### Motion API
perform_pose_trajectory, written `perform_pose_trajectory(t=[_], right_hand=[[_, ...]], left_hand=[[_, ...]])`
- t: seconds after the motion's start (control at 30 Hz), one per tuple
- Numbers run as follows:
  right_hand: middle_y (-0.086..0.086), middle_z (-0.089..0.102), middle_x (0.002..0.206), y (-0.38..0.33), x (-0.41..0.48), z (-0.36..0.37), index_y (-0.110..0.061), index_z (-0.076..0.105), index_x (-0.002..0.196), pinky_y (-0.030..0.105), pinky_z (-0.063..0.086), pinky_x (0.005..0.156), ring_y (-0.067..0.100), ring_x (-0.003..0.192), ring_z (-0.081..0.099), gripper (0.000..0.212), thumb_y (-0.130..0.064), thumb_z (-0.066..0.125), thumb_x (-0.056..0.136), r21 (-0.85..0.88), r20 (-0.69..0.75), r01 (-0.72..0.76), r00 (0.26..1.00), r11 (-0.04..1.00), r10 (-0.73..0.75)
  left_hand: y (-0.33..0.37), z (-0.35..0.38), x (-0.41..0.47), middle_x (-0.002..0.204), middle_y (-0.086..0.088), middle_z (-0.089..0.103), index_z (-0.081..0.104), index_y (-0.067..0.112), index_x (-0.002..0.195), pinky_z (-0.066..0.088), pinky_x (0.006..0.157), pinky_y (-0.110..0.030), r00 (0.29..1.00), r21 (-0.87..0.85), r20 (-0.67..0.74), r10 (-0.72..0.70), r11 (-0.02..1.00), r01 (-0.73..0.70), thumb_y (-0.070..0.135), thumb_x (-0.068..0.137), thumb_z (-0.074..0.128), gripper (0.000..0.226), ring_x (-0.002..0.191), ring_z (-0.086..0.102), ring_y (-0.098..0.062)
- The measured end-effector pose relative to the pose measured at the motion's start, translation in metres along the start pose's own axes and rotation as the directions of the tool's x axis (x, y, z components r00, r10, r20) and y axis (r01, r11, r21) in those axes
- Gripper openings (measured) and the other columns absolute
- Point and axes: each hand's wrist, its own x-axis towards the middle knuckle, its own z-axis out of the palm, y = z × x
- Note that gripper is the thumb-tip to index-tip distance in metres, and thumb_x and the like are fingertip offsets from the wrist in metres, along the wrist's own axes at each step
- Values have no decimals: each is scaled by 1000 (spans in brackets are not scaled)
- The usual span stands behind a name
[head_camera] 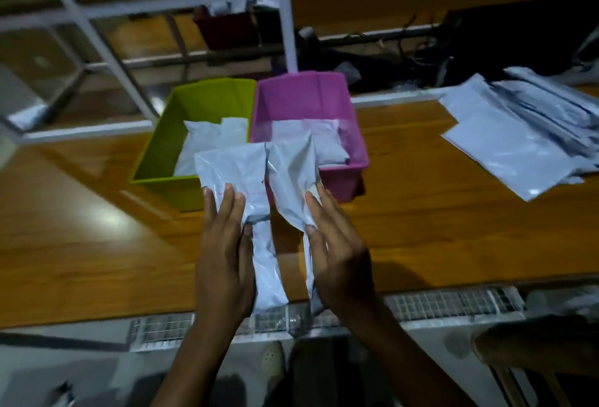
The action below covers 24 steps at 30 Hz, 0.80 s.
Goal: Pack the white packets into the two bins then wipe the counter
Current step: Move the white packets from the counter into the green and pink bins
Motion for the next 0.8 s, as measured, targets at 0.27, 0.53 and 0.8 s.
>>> perform_pose_trajectory(t=[0.27,0.53,0.8], right_hand=[[4,45,148,-43,113,115,-14,47,141,31,36,112,15,139,38,41,-19,44,100,32,-2,-10,1000,999,10],[13,30,156,-19,221,212,-13,37,146,42,33,113,29,143,28,50,-7,46,97,-290,171,-162,961,943,218],[19,0,161,36,252,242,-12,6,154,47,20,117,38,147,7,81,-34,54,93,-547,693,56,590,835,414]], left_hand=[[-109,-66,118,157,-4,27,37,10,147,20,120,-36,994,115,-18,109,988,-106,24,102,38,47,151,7,-24],[-198,-31,235,136,-21,56,58,2,128,28,114,-47,965,348,247,88,922,-173,32,100,31,49,136,40,-40],[-249,11,281,156,-26,19,18,-3,149,10,119,-48,548,510,808,-214,721,-470,56,94,46,85,145,14,-40]])
